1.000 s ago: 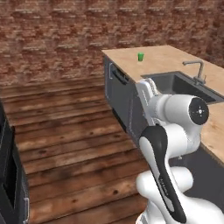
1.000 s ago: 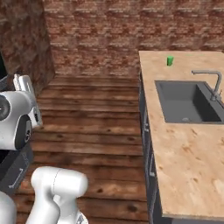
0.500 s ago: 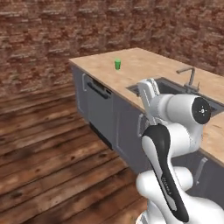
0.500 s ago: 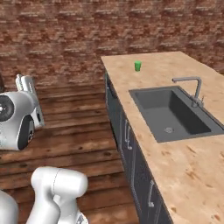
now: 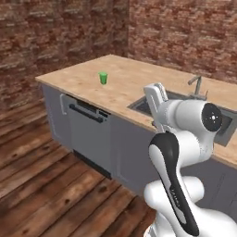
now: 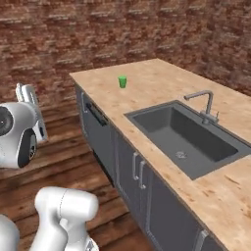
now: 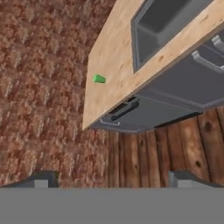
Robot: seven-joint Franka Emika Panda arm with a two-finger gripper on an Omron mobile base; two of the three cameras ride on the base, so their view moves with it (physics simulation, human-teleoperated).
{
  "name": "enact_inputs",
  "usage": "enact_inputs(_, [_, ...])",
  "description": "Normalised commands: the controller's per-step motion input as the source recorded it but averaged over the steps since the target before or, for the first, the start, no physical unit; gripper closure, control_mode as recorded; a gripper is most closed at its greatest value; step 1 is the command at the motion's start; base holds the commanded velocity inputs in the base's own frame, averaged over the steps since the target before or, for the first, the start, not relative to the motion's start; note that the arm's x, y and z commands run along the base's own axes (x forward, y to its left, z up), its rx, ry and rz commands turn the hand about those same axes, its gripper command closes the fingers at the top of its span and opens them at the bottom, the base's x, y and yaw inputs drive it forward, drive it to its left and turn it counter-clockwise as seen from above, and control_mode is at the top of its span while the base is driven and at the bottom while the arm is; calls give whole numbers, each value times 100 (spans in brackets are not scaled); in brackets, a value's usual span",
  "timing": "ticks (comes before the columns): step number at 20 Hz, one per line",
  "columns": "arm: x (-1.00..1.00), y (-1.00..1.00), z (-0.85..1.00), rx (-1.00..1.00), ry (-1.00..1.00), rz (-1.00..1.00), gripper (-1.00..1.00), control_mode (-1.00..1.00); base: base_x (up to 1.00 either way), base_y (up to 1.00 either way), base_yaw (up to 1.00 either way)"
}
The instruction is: Move the cup from next to the sink to the open cabinet. Then, move the bowl with the corn to the fridge to clear the area for faucet cleaning.
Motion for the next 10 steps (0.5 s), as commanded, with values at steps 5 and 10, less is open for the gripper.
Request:
enact_inputs(5, [0,0,0,0,0,0,-100,100,100,100,-54])
enact_inputs(10, [0,0,0,0,0,0,-100,100,100,100,-63])
